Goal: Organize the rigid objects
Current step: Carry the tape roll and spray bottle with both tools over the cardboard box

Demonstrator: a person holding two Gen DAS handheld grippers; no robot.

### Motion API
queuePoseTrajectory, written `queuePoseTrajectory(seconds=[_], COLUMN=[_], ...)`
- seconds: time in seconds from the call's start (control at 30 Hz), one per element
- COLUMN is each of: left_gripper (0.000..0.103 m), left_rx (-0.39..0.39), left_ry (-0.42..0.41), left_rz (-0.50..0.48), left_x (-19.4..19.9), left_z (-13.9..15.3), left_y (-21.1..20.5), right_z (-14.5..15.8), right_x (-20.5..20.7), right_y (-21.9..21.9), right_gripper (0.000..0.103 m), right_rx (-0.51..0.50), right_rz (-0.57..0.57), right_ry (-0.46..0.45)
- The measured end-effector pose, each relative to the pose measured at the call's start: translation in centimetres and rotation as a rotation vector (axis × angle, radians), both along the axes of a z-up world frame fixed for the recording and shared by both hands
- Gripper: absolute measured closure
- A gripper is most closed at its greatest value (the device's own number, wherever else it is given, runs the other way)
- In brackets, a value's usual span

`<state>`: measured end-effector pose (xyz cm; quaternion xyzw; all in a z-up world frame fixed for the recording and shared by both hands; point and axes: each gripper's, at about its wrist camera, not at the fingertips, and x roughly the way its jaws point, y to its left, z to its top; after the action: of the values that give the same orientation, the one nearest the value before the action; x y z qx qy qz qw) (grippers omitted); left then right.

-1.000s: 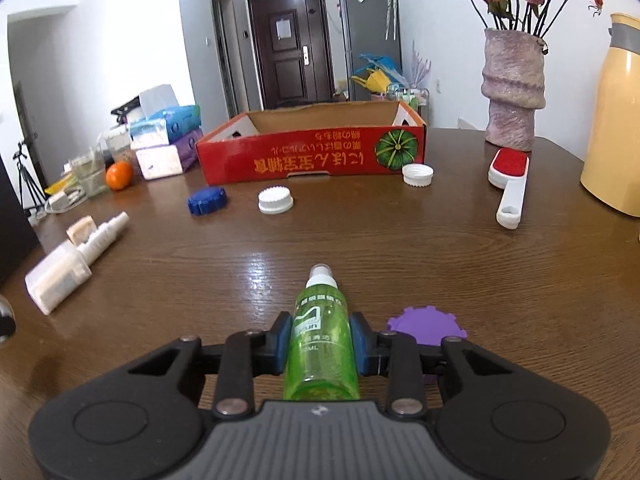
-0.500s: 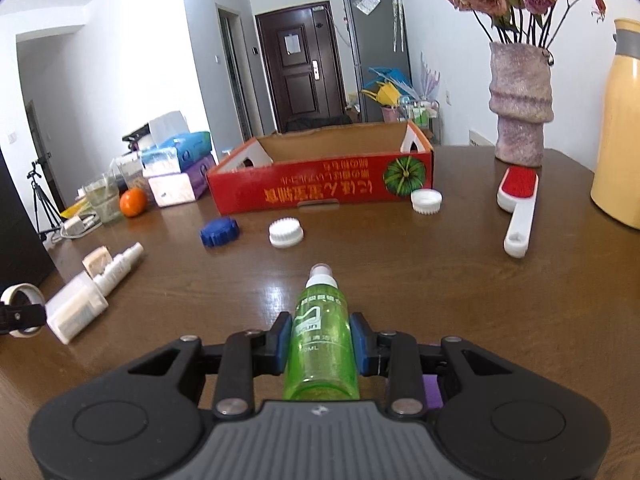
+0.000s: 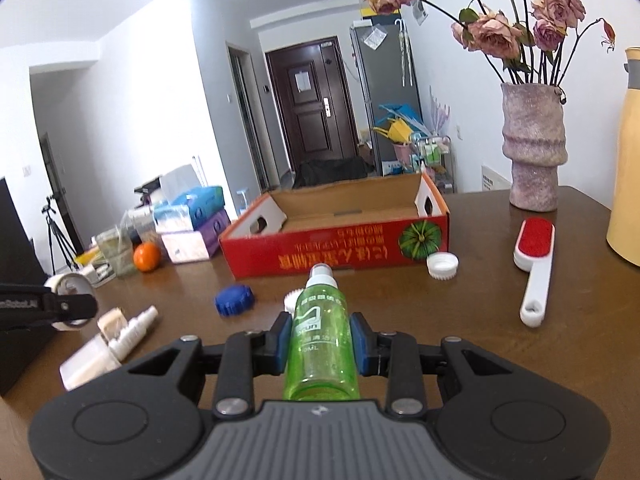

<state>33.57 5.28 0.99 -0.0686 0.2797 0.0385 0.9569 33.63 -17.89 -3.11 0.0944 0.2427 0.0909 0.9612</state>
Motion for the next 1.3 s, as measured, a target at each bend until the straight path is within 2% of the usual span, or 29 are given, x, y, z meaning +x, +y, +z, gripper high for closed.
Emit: queuePoseTrajectory(seconds=[0.53, 0.87, 1.3], left_gripper=[0.077, 0.077, 0.077], left_rx=[-0.009, -0.033, -0.006], left_ry=[-0.061, -0.115, -0.079], left_rz=[0.0, 0.025, -0.002], left_x=[6.8, 10.6, 17.5], left_z=[2.4, 3.2, 1.8], left_y=[-2.3, -2.8, -5.4], right_z=[3.0, 3.5, 3.4], right_x=[5.3, 8.2, 13.8], right_y=[-0.8, -0.5, -1.8], right_gripper=[0.073, 0.073, 0.073], right_rx=[0.057, 0.06, 0.066], right_rz=[-0.023, -0.035, -0.052], right_ry=[-0.104, -0.147, -0.158])
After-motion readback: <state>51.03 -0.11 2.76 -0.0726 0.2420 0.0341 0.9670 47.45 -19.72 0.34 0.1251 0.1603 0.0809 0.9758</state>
